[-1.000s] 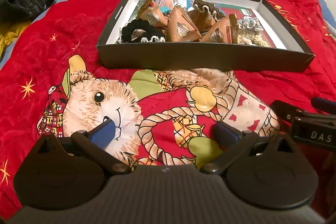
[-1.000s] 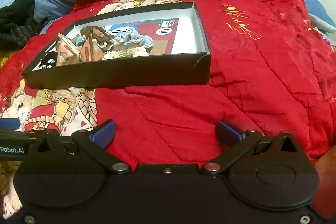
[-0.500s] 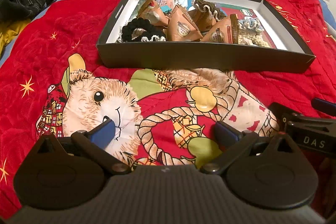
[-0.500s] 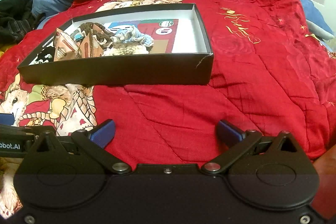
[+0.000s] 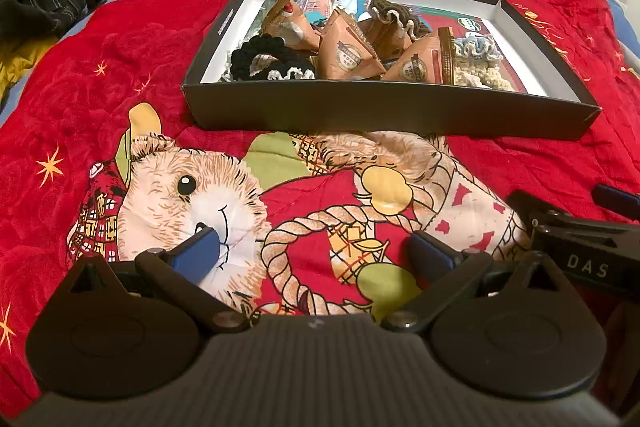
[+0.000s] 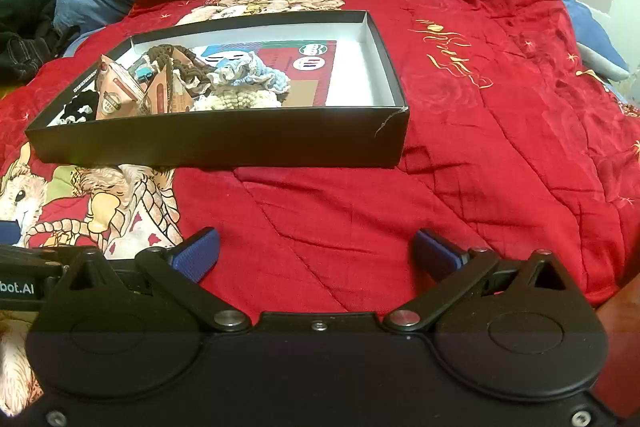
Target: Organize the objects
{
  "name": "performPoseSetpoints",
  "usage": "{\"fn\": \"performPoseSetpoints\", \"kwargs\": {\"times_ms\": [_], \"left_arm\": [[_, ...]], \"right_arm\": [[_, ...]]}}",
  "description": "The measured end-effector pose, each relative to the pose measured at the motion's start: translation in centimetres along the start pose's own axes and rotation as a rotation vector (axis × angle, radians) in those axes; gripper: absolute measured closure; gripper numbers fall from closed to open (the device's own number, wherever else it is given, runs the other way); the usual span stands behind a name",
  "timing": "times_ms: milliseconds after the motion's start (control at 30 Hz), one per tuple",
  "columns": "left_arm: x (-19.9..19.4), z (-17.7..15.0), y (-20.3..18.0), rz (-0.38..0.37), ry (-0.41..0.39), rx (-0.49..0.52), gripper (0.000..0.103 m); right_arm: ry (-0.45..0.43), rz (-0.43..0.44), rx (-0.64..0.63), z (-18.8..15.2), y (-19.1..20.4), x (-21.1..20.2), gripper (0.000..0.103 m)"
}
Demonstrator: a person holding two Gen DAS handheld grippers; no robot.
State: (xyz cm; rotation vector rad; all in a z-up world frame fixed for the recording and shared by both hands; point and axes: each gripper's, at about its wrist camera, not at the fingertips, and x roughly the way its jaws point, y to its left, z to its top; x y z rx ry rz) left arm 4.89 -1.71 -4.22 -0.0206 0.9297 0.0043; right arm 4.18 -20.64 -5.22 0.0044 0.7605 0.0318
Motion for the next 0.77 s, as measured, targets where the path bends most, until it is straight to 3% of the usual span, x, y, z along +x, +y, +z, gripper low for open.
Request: {"fn": "performPoseSetpoints", "kwargs": {"times_ms": [767], "left_arm": [[0.13, -0.04, -0.05, 0.007, -0.014, -0.006, 0.0]], "right_arm": [[0.004, 0.003, -0.001, 0.1, 0.04, 0.18, 0.0]]}}
